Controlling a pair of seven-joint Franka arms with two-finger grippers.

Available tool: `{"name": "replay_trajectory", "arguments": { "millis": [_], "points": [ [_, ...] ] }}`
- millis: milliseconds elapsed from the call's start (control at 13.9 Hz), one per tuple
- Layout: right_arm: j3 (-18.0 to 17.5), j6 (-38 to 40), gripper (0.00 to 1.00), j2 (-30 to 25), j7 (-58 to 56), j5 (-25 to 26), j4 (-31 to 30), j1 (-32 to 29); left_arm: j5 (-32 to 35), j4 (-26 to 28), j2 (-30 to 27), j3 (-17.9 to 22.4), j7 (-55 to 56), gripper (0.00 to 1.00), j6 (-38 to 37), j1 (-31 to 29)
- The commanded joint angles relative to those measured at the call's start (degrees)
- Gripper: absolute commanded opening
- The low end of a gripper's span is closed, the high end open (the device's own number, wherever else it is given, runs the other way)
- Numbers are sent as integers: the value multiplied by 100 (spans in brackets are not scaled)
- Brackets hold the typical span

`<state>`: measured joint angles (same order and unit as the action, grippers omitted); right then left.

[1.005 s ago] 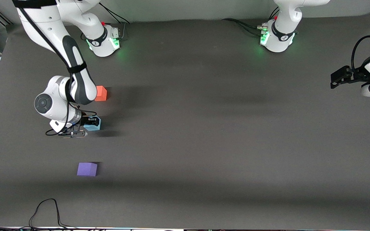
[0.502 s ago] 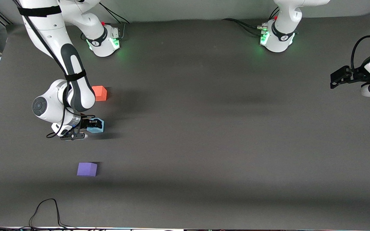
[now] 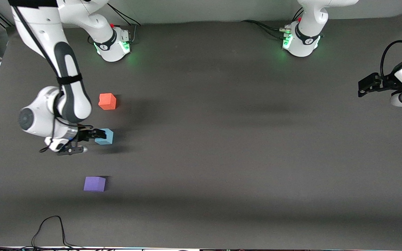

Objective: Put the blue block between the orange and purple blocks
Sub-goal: 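Lower the blue block between the orange and purple blocks, open the right gripper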

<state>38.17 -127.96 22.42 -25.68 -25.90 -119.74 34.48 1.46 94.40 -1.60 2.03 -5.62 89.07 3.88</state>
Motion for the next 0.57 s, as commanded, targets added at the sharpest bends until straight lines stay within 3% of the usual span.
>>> {"name": "replay_trajectory", "arguments": {
  "millis": [0, 144, 502],
  "points": [
    [269, 1092, 100, -659, 246, 864, 606, 59, -23, -62, 1, -27, 17, 100, -74, -19],
    [331, 2200, 100, -887, 511, 1121, 1379, 51, -23, -62, 1, -27, 26, 100, -83, -19],
    [437, 3371, 100, -1082, 933, 1552, 2857, 50, -76, -62, -7, -18, 17, 100, -118, -54]
  ]
}}
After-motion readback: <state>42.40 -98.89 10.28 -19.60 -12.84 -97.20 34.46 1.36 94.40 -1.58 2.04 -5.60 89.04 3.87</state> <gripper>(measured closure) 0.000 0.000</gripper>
